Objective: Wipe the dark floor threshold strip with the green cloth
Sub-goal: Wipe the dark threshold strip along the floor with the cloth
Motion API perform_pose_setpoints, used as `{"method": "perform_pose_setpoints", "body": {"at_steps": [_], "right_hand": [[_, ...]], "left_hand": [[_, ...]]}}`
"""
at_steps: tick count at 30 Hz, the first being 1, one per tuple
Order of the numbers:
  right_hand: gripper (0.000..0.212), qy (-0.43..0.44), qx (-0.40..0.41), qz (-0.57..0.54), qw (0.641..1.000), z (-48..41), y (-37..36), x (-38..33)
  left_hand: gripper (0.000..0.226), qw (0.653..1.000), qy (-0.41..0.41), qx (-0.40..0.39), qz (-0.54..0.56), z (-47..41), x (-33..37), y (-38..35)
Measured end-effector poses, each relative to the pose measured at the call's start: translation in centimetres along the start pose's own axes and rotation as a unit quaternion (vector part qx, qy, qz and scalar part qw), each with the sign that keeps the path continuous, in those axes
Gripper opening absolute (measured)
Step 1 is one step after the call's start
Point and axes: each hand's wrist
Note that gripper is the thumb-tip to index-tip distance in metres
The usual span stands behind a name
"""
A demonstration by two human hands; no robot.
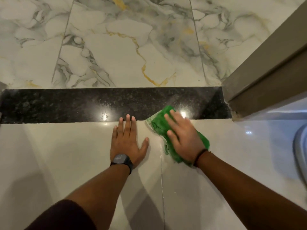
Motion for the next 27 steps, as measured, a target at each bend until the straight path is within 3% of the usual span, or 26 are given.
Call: {"method": "perform_pose_setpoints", "body": {"at_steps": [2,5,8,11,18,23,27], "right_hand": [[0.053,-0.094,0.058,-0.027,0.993,-0.1,1.3,1.1],[0.053,-0.216,-0.045,0.019,0.975,-0.9,3.0,2.8],[0.04,-0.23,-0.158,0.004,0.96,-2.7,3.8,3.1],[0.032,-0.198,-0.195,0.024,0.96,-3.0,4.0,1.9],[0.013,-0.112,-0.117,-0.069,0.984,3.6,10.3,-3.8],[0.023,-0.194,0.009,-0.176,0.965,13.1,19.9,-6.6],[0.019,-0.243,0.068,-0.169,0.953,21.5,31.2,-7.9]], "left_hand": [[0.083,1.0,-0.007,0.002,-0.005,0.1,-0.2,-0.1],[0.084,1.0,-0.021,-0.007,-0.018,0.0,0.0,-0.1],[0.086,0.998,-0.059,-0.023,-0.021,0.0,0.3,0.4],[0.088,0.996,-0.074,-0.04,0.006,0.6,1.3,1.7],[0.089,0.993,-0.081,-0.072,0.053,4.8,5.0,9.8],[0.089,0.985,-0.128,-0.097,0.063,11.6,10.6,17.0],[0.089,0.974,-0.17,-0.121,0.091,16.8,18.0,23.9]]}}
Point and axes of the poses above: each hand's wrist, its own z-axis away from the middle knuckle, its own y-axis out of the back of the hand, x = y × z, and after that the axes turned 12 degrees about -x, right-handed
